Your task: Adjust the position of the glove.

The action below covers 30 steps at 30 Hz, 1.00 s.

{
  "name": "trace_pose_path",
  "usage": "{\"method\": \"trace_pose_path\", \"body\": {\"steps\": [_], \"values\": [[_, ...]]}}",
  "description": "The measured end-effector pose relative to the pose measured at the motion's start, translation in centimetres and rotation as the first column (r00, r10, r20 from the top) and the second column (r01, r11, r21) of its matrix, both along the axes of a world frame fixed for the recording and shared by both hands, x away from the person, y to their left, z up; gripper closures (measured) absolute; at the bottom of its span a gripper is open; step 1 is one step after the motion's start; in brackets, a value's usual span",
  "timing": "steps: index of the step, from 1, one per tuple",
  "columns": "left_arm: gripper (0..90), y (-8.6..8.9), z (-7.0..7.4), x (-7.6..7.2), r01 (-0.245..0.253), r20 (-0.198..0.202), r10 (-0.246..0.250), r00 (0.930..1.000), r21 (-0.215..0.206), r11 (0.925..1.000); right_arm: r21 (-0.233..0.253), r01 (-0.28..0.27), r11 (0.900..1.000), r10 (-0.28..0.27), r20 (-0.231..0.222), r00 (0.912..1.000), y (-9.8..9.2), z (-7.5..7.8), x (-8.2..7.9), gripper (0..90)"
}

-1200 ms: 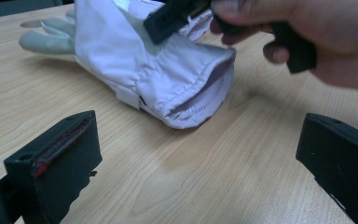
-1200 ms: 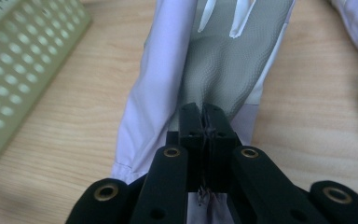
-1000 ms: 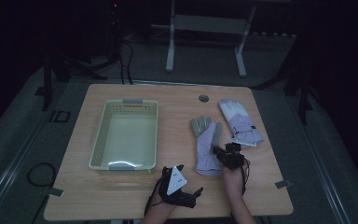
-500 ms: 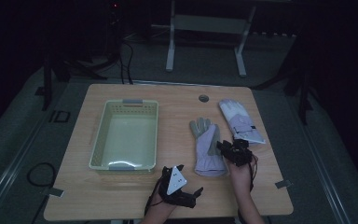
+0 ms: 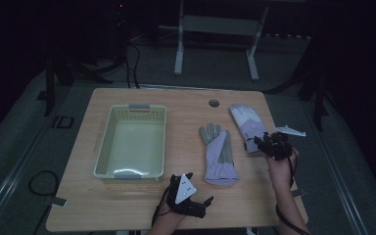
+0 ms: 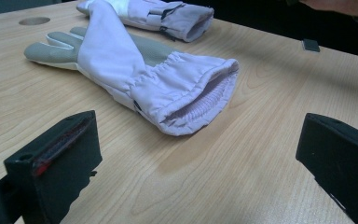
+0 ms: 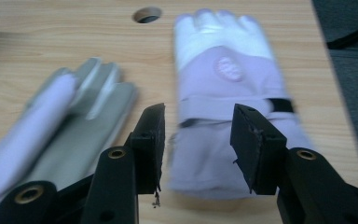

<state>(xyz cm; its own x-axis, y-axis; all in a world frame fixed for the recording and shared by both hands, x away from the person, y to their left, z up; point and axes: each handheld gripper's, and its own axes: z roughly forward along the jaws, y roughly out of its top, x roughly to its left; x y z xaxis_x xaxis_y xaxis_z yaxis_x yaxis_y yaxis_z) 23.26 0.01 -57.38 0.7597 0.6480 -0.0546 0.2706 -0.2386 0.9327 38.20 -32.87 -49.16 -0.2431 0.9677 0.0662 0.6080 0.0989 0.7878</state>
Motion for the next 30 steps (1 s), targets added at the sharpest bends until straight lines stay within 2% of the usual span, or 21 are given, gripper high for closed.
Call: {"method": "trace_pose_path", "body": {"steps": [6,12,15,16,17,18,20,24,26,30], "values": [[0.1,0.0,0.0,0.0,0.002,-0.001,-0.002,1.0,-0.003,1.0,0.01,-0.033,0.999,0.034,-0.038,0.9987,-1.3,-0.7,2.1,52.3],[0.1,0.0,0.0,0.0,0.002,-0.001,-0.002,1.0,-0.004,1.0,-0.002,-0.034,0.999,0.034,-0.099,0.9945,-1.6,-3.0,3.4,48.8],[0.1,0.0,0.0,0.0,0.001,-0.001,-0.001,1.0,-0.004,1.0,-0.033,-0.039,0.999,0.035,-0.128,0.9911,-1.5,-4.4,3.7,49.5],[0.1,0.0,0.0,0.0,0.001,-0.001,-0.001,1.0,-0.004,1.0,-0.041,-0.04,0.998,0.035,-0.13,0.9909,-1.4,-4.7,3.7,54.6],[0.1,0.0,0.0,0.0,0.001,-0.001,-0.001,1.0,-0.004,1.0,-0.07,-0.032,0.997,0.023,-0.128,0.9915,-1.3,-4.7,3.6,62.6],[0.1,0.0,0.0,0.0,0.0,-0.001,0.0,1.0,-0.003,1.0,-0.102,-0.03,0.994,0.017,-0.124,0.9922,-1.2,-4.8,3.6,66.0],[0.1,0.0,0.0,0.0,0.001,0.001,-0.001,1.0,-0.003,1.0,-0.134,-0.05,0.99,0.032,-0.133,0.9906,-1.0,-4.8,3.7,71.6],[0.1,0.0,0.0,0.0,0.0,0.001,0.0,1.0,-0.002,1.0,-0.122,-0.033,0.992,0.015,-0.15,0.9886,-1.0,-4.6,3.9,87.3],[0.1,0.0,0.0,0.0,0.0,-0.001,0.0,1.0,-0.004,1.0,-0.132,-0.02,0.991,0.002,-0.138,0.9904,-0.8,-4.6,3.8,89.4],[0.1,0.0,0.0,0.0,0.001,-0.002,-0.001,1.0,-0.002,1.0,-0.086,0.015,0.996,-0.025,-0.117,0.9928,-0.9,-3.9,3.4,90.0]]}}
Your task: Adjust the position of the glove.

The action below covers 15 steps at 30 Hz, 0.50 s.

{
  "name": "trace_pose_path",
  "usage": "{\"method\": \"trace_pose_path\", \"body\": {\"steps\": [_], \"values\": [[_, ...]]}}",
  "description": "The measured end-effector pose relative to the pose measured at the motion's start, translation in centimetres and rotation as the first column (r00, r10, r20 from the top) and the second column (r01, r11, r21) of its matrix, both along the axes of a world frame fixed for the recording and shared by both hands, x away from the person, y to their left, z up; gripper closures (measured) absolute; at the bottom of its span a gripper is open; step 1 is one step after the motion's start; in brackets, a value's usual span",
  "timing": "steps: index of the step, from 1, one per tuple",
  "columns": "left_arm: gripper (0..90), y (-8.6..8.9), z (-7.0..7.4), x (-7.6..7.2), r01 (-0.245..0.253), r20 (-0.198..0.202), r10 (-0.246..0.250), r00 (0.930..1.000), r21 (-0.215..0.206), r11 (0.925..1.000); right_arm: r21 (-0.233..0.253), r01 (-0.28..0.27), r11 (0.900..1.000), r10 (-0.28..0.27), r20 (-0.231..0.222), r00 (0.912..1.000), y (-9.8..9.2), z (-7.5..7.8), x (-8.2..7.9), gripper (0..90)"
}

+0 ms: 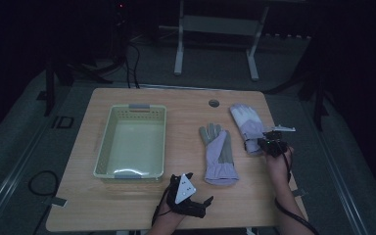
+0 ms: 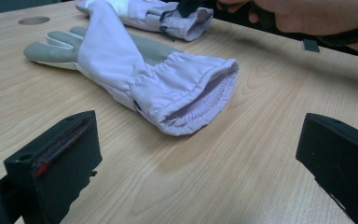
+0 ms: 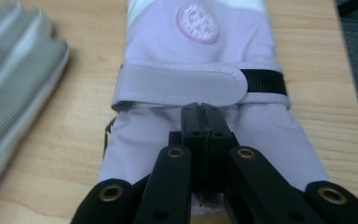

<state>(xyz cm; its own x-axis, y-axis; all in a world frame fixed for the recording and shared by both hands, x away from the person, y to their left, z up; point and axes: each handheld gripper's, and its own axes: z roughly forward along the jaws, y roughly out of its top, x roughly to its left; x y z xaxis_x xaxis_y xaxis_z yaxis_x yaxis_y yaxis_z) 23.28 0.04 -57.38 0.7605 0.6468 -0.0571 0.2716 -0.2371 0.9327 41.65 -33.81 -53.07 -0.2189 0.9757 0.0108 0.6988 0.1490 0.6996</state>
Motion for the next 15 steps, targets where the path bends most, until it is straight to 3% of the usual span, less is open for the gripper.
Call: {"method": "trace_pose_path", "body": {"steps": [6,10,12,15], "values": [[0.0,0.0,0.0,0.0,-0.001,0.0,0.001,1.0,0.0,1.0,0.046,-0.014,0.999,0.011,0.06,0.9981,0.0,2.3,-1.1,90.0],[0.1,0.0,0.0,0.0,-0.002,0.0,0.002,1.0,0.001,1.0,0.042,-0.005,0.999,-0.001,0.131,0.9913,-0.2,4.8,-3.0,90.0],[0.1,0.0,0.0,0.0,-0.003,0.0,0.003,1.0,0.002,1.0,0.062,0.004,0.998,-0.013,0.136,0.9906,-0.4,5.6,-4.0,90.0],[0.1,0.0,0.0,0.0,-0.003,0.002,0.003,1.0,0.002,1.0,0.04,0.024,0.999,-0.03,0.155,0.9874,-0.8,6.3,-5.8,90.0]]}}
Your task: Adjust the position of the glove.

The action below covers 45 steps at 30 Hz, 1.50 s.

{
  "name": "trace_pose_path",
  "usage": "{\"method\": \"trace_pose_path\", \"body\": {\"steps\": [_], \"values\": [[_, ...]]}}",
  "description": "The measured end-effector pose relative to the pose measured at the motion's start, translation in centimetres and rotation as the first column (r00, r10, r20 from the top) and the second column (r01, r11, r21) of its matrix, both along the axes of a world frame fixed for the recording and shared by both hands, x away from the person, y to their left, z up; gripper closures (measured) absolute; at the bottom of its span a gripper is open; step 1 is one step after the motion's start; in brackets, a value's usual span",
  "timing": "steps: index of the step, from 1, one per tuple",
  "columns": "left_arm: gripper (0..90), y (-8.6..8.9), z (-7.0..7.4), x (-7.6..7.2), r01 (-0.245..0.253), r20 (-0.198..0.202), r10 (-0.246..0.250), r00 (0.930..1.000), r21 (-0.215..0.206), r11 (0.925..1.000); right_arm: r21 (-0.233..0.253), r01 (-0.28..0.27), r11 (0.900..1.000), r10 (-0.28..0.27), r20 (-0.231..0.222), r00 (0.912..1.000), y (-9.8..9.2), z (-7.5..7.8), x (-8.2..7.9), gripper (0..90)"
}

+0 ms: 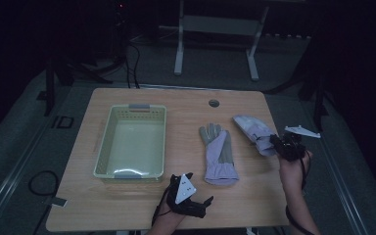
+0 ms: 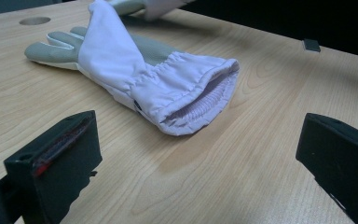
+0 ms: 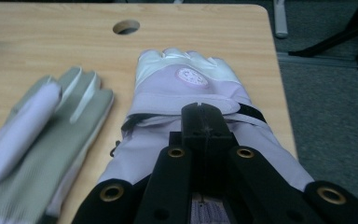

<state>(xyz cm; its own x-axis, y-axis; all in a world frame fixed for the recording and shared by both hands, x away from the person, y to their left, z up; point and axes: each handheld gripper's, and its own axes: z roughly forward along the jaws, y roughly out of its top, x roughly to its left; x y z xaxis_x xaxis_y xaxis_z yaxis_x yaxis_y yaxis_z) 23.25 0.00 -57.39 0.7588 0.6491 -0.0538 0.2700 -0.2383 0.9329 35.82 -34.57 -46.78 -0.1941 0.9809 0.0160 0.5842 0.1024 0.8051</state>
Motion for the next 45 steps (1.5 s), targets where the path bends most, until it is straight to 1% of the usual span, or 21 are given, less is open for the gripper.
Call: {"method": "trace_pose_path", "body": {"steps": [2,4,7,8,11,12,14,18,19,24,26,27,29,31,34,36,39,40,42,44,45], "values": [[0.1,0.0,0.0,0.0,0.001,0.001,-0.001,1.0,0.0,1.0,0.004,0.02,1.0,-0.02,-0.002,0.9998,-0.5,-0.2,-1.2,90.0],[0.1,0.0,0.0,0.0,0.001,0.001,-0.001,1.0,-0.001,1.0,-0.014,0.027,1.0,-0.027,-0.007,0.9996,-1.0,-0.5,-2.5,90.0],[0.1,0.0,0.0,0.0,0.001,0.0,-0.001,1.0,-0.001,1.0,0.002,0.016,1.0,-0.016,-0.037,0.9992,-1.6,-1.2,-4.0,90.0],[0.1,0.0,0.0,0.0,0.001,0.0,-0.001,1.0,-0.001,1.0,0.002,0.016,1.0,-0.016,-0.037,0.9992,-1.6,-1.2,-4.0,90.0],[0.1,0.0,0.0,0.0,0.0,-0.001,0.0,1.0,0.0,1.0,0.011,0.017,1.0,-0.016,-0.056,0.9983,-2.4,-2.1,-5.6,90.0],[0.1,0.0,0.0,0.0,0.0,-0.001,0.0,1.0,0.0,1.0,0.008,0.021,1.0,-0.02,-0.06,0.998,-2.5,-2.4,-5.9,90.0],[0.1,0.0,0.0,0.0,0.0,-0.002,0.0,1.0,0.0,1.0,0.024,0.018,1.0,-0.016,-0.082,0.9965,-2.7,-3.1,-6.5,90.0],[0.1,0.0,0.0,0.0,-0.001,-0.001,0.001,1.0,0.001,1.0,0.041,0.003,0.999,0.002,-0.131,0.9914,-2.6,-4.8,-7.0,90.0],[0.1,0.0,0.0,0.0,-0.001,-0.001,0.001,1.0,0.001,1.0,0.03,-0.003,1.0,0.007,-0.139,0.9903,-2.4,-5.1,-7.0,90.0],[0.1,0.0,0.0,0.0,0.0,-0.001,0.0,1.0,0.001,1.0,-0.003,-0.027,1.0,0.026,-0.157,0.9873,-1.7,-6.0,-6.8,89.3],[0.1,0.0,0.0,0.0,0.001,-0.001,-0.001,1.0,0.0,1.0,-0.001,-0.032,0.999,0.031,-0.16,0.9866,-1.5,-6.4,-6.9,88.5],[0.1,0.0,0.0,0.0,0.001,-0.002,-0.001,1.0,0.001,1.0,-0.011,-0.04,0.999,0.038,-0.162,0.986,-1.4,-6.6,-6.9,87.7],[0.1,0.0,0.0,0.0,0.001,-0.003,-0.001,1.0,0.001,1.0,0.004,-0.052,0.999,0.052,-0.167,0.9846,-1.3,-6.6,-6.9,84.2],[0.1,0.0,0.0,0.0,0.002,-0.003,-0.002,1.0,0.0,1.0,0.021,-0.082,0.996,0.084,-0.165,0.9827,-1.2,-6.1,-6.8,76.2],[0.1,0.0,0.0,0.0,0.003,-0.002,-0.003,1.0,0.001,1.0,0.033,-0.131,0.991,0.134,-0.128,0.9826,-1.3,-4.7,-6.5,66.3],[0.1,0.0,0.0,0.0,0.003,-0.002,-0.003,1.0,0.001,1.0,0.001,-0.14,0.99,0.139,-0.094,0.9858,-1.4,-3.6,-6.0,61.1],[0.1,0.0,0.0,0.1,0.004,-0.004,-0.004,1.0,0.0,1.0,-0.018,-0.174,0.985,0.173,-0.048,0.9838,-1.9,-2.2,-4.8,53.2],[0.1,0.0,0.0,0.1,0.004,-0.003,-0.004,1.0,0.001,1.0,-0.024,-0.176,0.984,0.175,-0.044,0.9837,-2.1,-1.8,-4.3,49.8],[0.1,0.0,0.0,0.1,0.004,-0.004,-0.004,1.0,0.002,1.0,-0.006,-0.206,0.978,0.206,-0.032,0.978,-2.3,-1.4,-3.3,48.8],[0.1,0.0,0.0,0.1,0.005,-0.005,-0.005,1.0,0.001,1.0,-0.006,-0.195,0.981,0.194,-0.05,0.9797,-2.4,-1.5,-2.2,48.7],[0.1,0.0,0.0,0.1,0.005,-0.006,-0.005,1.0,0.001,1.0,0.005,-0.2,0.98,0.2,-0.064,0.9777,-2.5,-1.8,-1.7,48.7]]}}
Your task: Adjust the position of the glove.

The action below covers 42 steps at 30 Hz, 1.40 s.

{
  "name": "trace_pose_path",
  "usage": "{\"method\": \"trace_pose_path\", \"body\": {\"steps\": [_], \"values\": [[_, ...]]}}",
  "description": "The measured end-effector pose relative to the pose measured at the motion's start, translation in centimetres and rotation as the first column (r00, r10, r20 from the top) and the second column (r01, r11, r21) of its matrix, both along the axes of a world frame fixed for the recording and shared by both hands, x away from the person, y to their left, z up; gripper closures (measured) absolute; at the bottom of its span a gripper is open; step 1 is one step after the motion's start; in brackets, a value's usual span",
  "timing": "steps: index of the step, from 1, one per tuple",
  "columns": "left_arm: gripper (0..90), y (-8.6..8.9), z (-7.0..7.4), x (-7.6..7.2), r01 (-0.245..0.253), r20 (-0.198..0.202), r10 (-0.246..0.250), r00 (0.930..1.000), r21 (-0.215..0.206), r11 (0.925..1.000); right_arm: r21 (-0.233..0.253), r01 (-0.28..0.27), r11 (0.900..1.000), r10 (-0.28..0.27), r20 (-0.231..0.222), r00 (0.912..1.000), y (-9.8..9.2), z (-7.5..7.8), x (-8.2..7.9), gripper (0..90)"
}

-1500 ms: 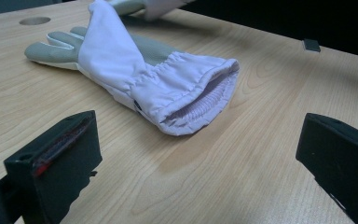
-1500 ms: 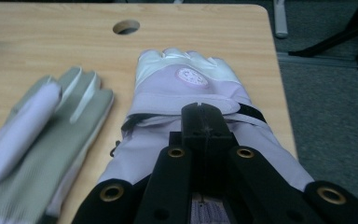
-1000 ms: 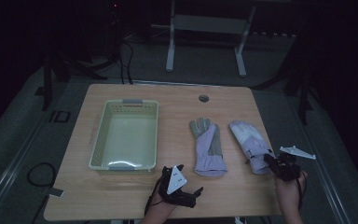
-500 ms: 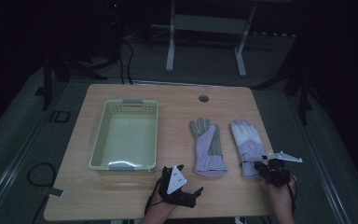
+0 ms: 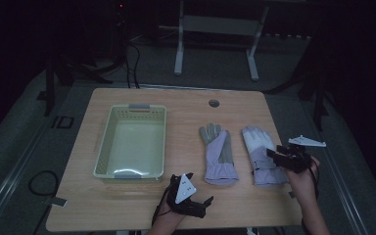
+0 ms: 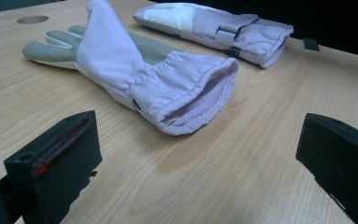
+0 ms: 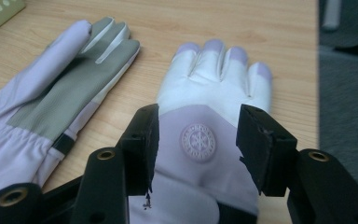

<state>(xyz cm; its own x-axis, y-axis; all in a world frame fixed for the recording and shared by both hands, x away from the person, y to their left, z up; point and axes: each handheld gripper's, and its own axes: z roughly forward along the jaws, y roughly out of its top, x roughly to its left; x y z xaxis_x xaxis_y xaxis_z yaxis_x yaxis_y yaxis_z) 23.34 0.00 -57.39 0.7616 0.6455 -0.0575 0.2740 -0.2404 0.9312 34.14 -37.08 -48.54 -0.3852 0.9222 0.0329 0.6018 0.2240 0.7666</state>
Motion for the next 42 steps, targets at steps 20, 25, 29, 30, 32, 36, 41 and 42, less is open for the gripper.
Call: {"method": "trace_pose_path", "body": {"steps": [20,25,29,30,32,36,41,42], "values": [[0.1,0.0,0.0,0.0,0.004,-0.005,-0.004,1.0,-0.002,1.0,0.02,0.02,1.0,-0.017,-0.159,0.9871,0.1,-4.4,2.8,78.4],[0.1,0.0,0.0,0.0,0.004,-0.003,-0.004,1.0,-0.001,1.0,0.042,0.041,0.998,-0.034,-0.144,0.989,-0.1,-2.5,2.4,79.1],[0.1,0.0,0.0,0.0,0.001,-0.003,-0.001,1.0,-0.001,1.0,0.047,0.036,0.998,-0.031,-0.1,0.9945,0.3,-0.1,1.8,79.2],[0.1,0.0,0.0,0.0,0.001,-0.002,-0.001,1.0,-0.001,1.0,0.048,0.031,0.998,-0.027,-0.093,0.9953,0.4,0.6,1.6,79.1],[0.1,0.0,0.0,0.0,0.001,-0.002,-0.001,1.0,0.0,1.0,0.06,0.023,0.998,-0.019,-0.074,0.9971,0.7,1.8,1.5,79.1],[0.1,0.0,0.0,0.0,0.001,-0.002,-0.001,1.0,-0.001,1.0,0.103,-0.01,0.995,0.015,-0.049,0.9987,1.5,3.9,1.3,79.1],[0.1,0.0,0.0,0.0,0.003,-0.002,-0.003,1.0,-0.001,1.0,0.103,-0.033,0.994,0.034,-0.015,0.9993,3.9,5.7,1.0,79.0],[0.1,0.0,0.0,0.0,0.002,-0.002,-0.002,1.0,-0.001,1.0,0.11,-0.034,0.993,0.036,-0.015,0.9992,4.5,5.9,1.0,79.0]]}}
